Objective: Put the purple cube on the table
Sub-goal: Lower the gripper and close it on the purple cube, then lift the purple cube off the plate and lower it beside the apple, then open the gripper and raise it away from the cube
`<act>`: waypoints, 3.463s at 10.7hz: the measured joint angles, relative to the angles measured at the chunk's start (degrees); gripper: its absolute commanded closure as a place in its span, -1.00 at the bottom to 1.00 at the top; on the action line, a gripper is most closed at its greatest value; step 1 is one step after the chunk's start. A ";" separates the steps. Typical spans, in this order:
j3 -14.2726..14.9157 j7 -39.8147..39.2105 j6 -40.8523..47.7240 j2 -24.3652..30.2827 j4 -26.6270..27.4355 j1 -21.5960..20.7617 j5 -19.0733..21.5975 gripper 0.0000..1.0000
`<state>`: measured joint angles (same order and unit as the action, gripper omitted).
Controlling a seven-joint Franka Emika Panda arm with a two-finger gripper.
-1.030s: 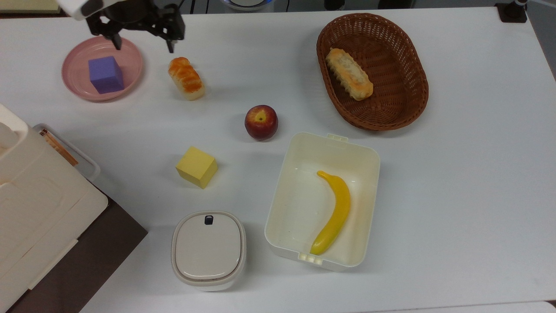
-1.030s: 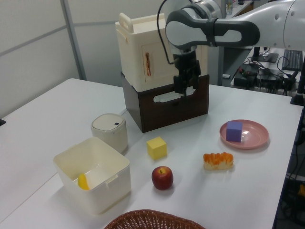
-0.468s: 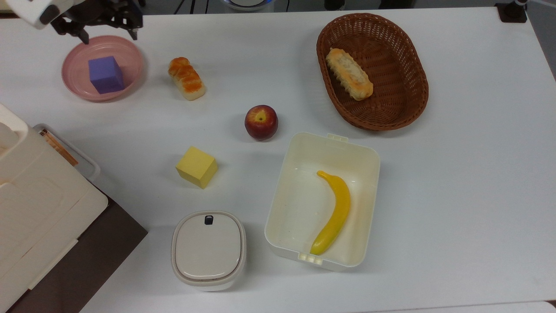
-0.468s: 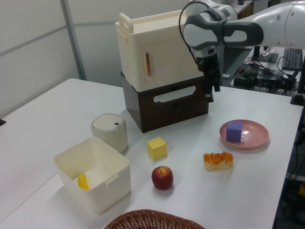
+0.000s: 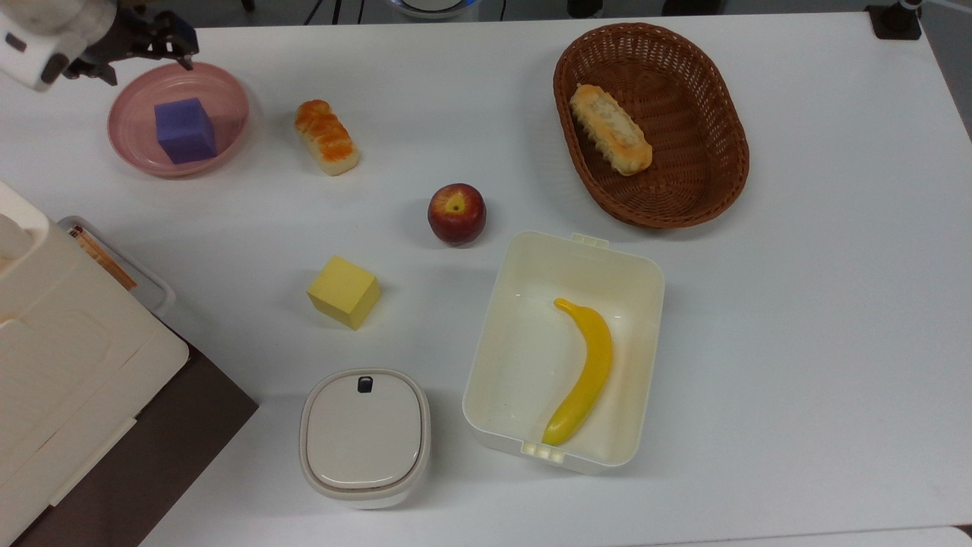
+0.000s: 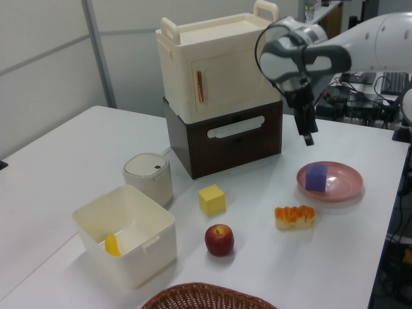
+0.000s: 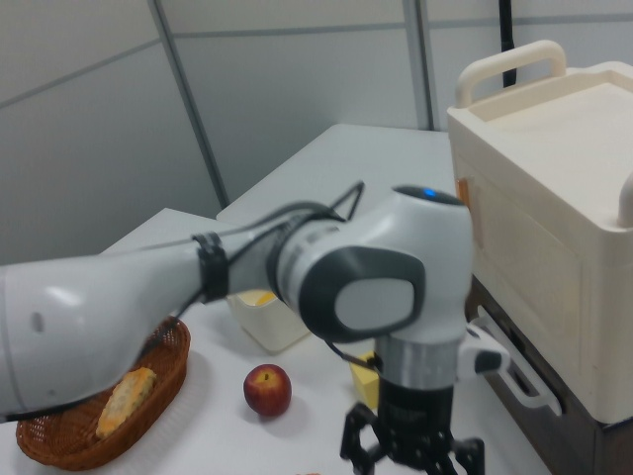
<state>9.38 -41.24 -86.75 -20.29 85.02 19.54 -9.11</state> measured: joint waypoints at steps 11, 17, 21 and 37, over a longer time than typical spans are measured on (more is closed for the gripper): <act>-0.23 2.93 -4.05 -9.66 1.32 -0.16 -4.74 -1.00; -0.66 4.18 -4.09 -10.37 1.66 -0.92 -4.74 0.87; -0.67 4.53 -2.53 -8.93 0.93 -2.75 -4.99 0.91; -1.32 30.69 -1.76 1.78 -7.61 -17.86 7.92 -1.00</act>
<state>8.06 -10.56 -88.51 -18.50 77.42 1.68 -1.19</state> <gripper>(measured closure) 0.000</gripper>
